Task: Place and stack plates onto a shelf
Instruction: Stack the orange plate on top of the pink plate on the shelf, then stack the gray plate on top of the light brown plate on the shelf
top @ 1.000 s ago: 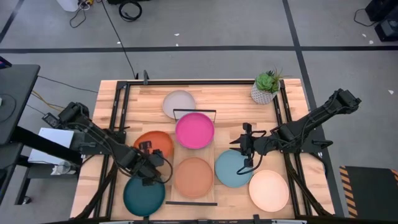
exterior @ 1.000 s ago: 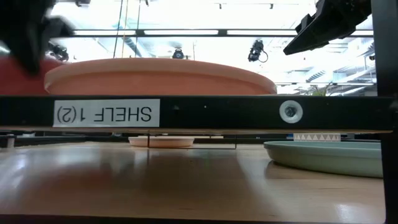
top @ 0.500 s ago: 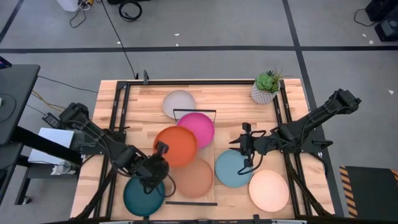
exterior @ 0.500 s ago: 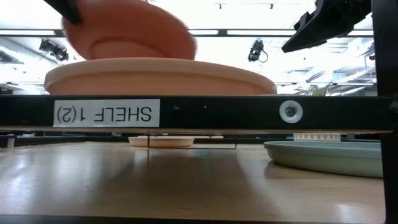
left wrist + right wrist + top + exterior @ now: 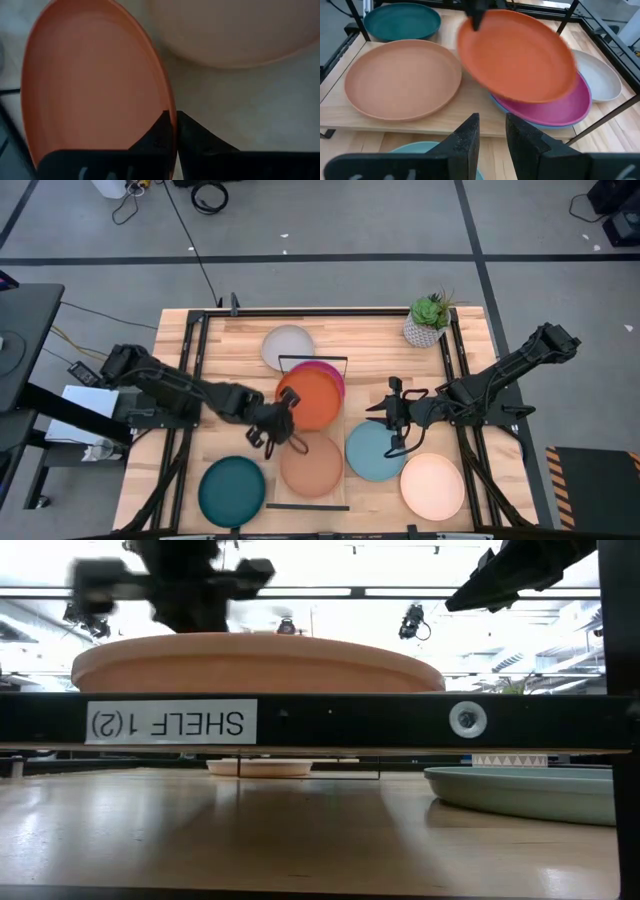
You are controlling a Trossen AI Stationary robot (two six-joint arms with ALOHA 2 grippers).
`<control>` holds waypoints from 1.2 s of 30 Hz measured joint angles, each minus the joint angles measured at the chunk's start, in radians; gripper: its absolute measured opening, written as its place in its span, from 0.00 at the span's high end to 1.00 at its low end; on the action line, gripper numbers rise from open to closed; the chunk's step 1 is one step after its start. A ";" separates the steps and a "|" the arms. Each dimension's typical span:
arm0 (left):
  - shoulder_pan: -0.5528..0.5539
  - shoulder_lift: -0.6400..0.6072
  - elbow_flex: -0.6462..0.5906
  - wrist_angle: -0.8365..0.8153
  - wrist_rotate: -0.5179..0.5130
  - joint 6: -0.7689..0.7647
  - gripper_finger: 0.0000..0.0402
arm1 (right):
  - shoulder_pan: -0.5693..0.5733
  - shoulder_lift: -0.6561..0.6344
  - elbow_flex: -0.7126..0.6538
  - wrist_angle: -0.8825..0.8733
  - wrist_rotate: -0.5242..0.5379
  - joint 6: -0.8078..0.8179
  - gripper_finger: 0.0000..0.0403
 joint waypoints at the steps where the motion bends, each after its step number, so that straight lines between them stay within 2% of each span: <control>1: 0.018 0.000 -0.007 0.023 0.000 0.011 0.95 | 0.000 0.000 0.000 0.000 0.000 0.000 0.75; 6: 0.089 -0.002 -0.046 0.080 0.032 0.044 0.95 | 0.000 0.000 0.000 0.000 0.000 0.014 0.75; 10: 0.127 -0.002 -0.108 0.189 0.077 0.009 0.92 | 0.000 0.000 0.000 0.000 -0.004 0.023 0.75; 18: 0.116 -0.041 -0.119 0.194 0.081 -0.097 0.65 | 0.008 0.000 0.000 0.000 -0.004 0.034 0.75; 21: 0.094 -0.106 -0.119 0.114 0.079 -0.101 0.60 | 0.021 0.000 0.000 0.000 0.000 0.033 0.75; 24: 0.104 -0.193 -0.127 0.069 0.132 -0.135 0.59 | 0.023 0.000 0.000 0.000 0.000 0.026 0.75; 31: 0.172 -0.443 -0.249 0.196 0.248 -0.201 0.63 | 0.023 0.001 0.000 0.001 0.002 0.018 0.75; 36: 0.239 -0.607 -0.378 0.309 0.246 -0.212 0.64 | 0.023 0.001 0.000 0.000 0.003 0.006 0.75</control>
